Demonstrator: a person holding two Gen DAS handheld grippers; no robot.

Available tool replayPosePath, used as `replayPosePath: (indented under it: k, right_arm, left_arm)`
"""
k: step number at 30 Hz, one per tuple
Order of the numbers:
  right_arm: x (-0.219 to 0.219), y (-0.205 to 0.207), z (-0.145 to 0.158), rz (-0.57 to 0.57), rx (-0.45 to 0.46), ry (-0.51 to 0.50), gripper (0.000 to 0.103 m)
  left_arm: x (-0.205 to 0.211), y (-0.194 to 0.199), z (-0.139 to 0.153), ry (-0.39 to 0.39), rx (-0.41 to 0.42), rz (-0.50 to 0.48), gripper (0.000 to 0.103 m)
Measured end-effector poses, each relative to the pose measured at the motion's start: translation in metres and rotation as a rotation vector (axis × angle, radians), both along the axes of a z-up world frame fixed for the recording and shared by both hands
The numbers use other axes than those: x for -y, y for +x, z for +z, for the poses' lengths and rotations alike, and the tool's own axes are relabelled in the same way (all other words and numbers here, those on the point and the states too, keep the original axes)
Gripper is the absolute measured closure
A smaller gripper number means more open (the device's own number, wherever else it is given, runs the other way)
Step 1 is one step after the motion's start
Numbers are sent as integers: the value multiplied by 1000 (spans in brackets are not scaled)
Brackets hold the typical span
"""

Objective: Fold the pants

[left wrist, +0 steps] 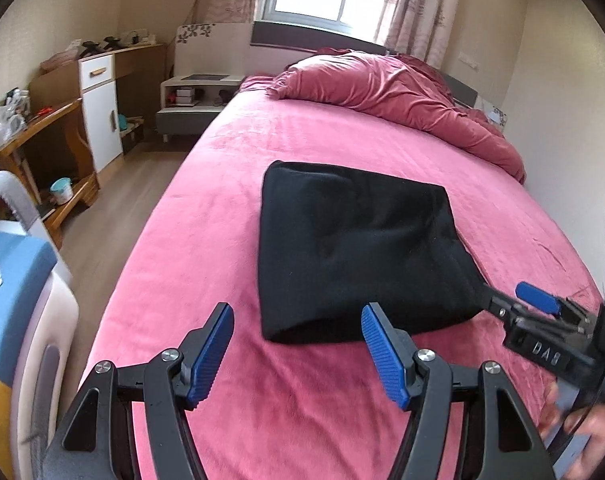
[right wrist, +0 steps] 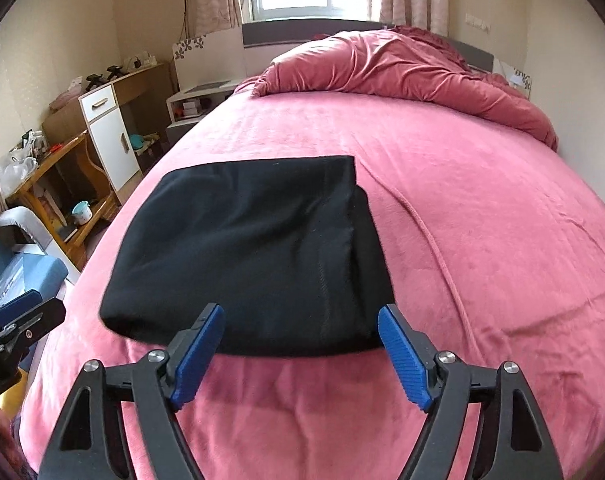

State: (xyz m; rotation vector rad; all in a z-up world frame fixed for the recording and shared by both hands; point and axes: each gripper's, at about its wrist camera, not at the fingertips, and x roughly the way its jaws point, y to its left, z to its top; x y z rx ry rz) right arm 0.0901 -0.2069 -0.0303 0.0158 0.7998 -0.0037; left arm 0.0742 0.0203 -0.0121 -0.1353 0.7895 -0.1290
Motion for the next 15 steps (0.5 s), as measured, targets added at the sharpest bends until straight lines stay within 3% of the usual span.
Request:
replayPosePath:
  k: [7,11,15]
  right_arm:
    - [-22,-31,-10,3,6,-18,22]
    - [-27,-46,-11,-12,12,-34,21]
    - [-29,-55,-10,-18,20,-48,21]
  left_arm:
    - [4,-24,4,47,17,14,35]
    - [12,-34,3,121,21,38,33]
    - [13,-41,3,109,37,27,33]
